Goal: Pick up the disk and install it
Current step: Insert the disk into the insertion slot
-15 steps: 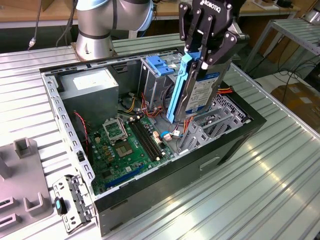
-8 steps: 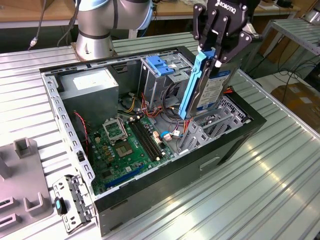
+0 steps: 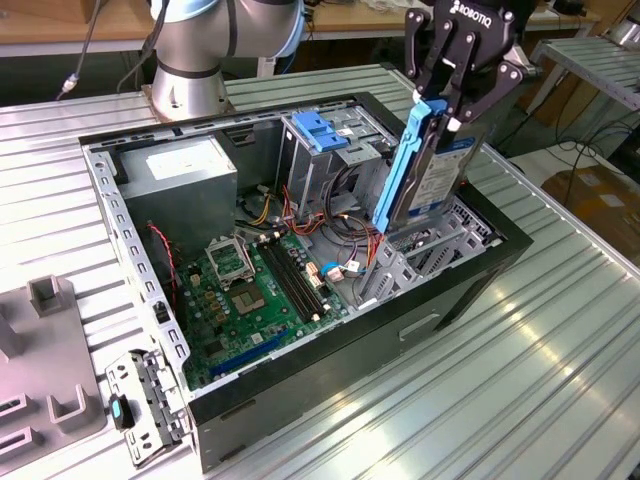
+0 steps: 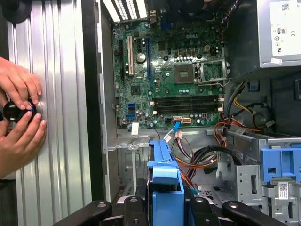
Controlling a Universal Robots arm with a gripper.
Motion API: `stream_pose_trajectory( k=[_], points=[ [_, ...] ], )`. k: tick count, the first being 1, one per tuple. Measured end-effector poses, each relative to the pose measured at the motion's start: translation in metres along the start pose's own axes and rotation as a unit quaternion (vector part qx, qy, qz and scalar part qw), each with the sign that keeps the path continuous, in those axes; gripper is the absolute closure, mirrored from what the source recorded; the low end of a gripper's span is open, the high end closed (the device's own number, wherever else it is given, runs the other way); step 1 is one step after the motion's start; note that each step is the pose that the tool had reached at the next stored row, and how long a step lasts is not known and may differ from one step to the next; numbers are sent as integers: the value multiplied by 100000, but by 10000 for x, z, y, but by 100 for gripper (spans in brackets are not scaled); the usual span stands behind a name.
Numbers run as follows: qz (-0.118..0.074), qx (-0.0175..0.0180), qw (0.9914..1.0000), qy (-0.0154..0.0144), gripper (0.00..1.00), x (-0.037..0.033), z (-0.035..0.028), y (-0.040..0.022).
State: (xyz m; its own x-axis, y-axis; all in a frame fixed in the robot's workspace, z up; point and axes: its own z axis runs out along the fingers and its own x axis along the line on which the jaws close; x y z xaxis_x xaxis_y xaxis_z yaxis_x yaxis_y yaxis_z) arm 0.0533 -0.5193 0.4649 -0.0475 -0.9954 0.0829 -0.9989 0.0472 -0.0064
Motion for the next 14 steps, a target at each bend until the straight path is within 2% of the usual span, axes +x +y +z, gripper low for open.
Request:
stream_pose_trajectory(
  k=[4,7,9,14],
  points=[
    [-487,40,99999,13,63,-2,8,-45],
    [-648,57,99998,-11,63,8,13,-53],
    [-656,37,99997,-475,63,47,22,-56],
    [-711,21,99993,-927,63,139,39,-63]
  ],
)
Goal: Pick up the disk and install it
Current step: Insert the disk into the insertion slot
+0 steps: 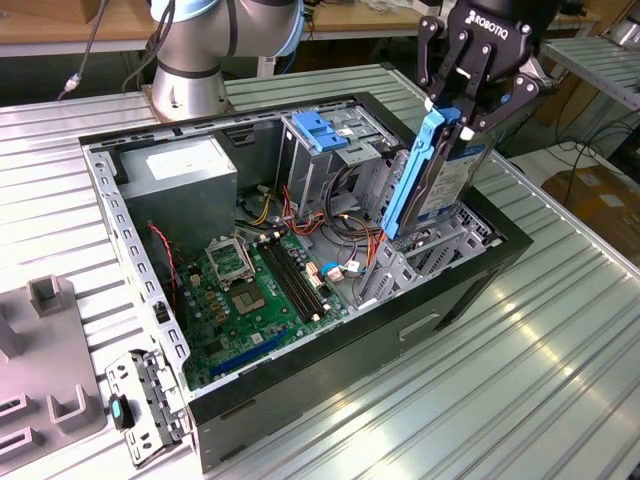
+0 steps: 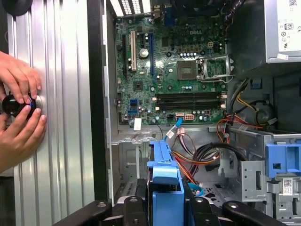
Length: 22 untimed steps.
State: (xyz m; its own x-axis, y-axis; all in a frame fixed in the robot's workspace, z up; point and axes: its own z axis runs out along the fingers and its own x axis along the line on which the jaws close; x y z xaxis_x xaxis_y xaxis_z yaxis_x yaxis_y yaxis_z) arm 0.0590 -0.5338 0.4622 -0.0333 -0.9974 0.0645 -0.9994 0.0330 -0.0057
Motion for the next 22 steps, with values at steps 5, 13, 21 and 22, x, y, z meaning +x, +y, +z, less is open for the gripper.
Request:
stream_pose_trajectory(
  k=[5,13,21,22],
  points=[
    [-157,8,100000,-47,63,5,8,-39],
    [-310,19,100000,-54,63,39,31,-61],
    [-1452,90,99989,-45,63,78,71,-64],
    [-1456,92,99989,-37,63,78,72,-65]
  ],
)
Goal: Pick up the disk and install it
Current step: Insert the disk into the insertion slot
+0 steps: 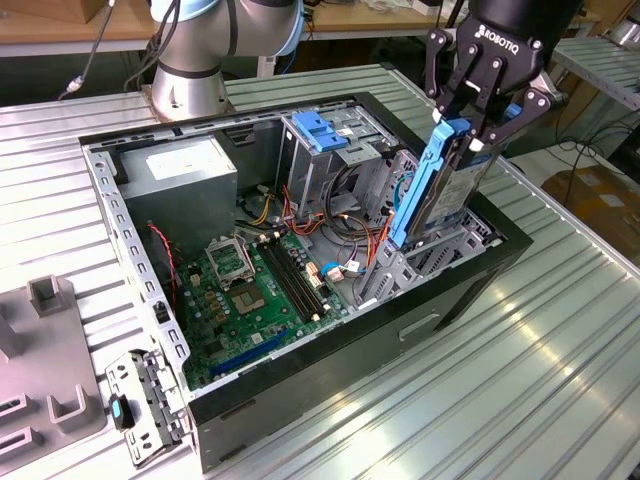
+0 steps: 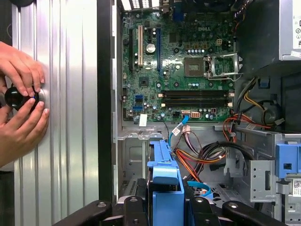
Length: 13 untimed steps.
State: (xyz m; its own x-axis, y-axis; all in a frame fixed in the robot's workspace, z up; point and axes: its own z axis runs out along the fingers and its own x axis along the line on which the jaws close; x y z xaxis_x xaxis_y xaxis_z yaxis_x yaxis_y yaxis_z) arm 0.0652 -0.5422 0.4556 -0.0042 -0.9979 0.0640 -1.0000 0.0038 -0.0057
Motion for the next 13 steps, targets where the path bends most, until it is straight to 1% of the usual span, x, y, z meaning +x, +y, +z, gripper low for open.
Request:
stream_pose_trajectory(
  k=[13],
  points=[
    [182,-11,100000,3,63,-24,24,0]
  ],
)
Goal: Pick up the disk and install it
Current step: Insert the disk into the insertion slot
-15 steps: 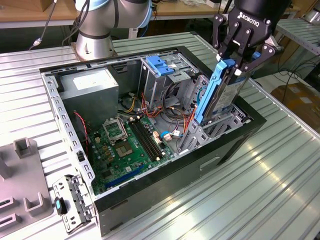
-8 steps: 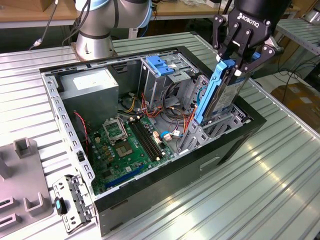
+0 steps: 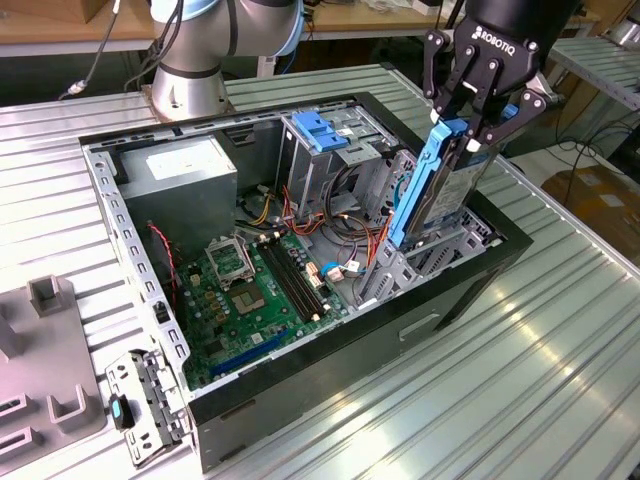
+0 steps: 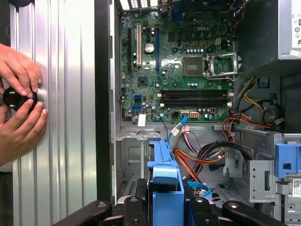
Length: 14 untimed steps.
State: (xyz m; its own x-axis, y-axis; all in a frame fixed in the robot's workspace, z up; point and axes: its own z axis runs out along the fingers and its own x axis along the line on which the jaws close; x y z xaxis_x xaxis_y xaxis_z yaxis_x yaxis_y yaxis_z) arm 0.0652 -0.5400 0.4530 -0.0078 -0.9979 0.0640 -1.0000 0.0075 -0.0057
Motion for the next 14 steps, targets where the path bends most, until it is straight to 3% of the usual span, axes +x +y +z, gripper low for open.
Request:
stream_pose_trajectory(
  k=[14],
  points=[
    [14,-2,100000,-2,63,4,40,0]
  ],
)
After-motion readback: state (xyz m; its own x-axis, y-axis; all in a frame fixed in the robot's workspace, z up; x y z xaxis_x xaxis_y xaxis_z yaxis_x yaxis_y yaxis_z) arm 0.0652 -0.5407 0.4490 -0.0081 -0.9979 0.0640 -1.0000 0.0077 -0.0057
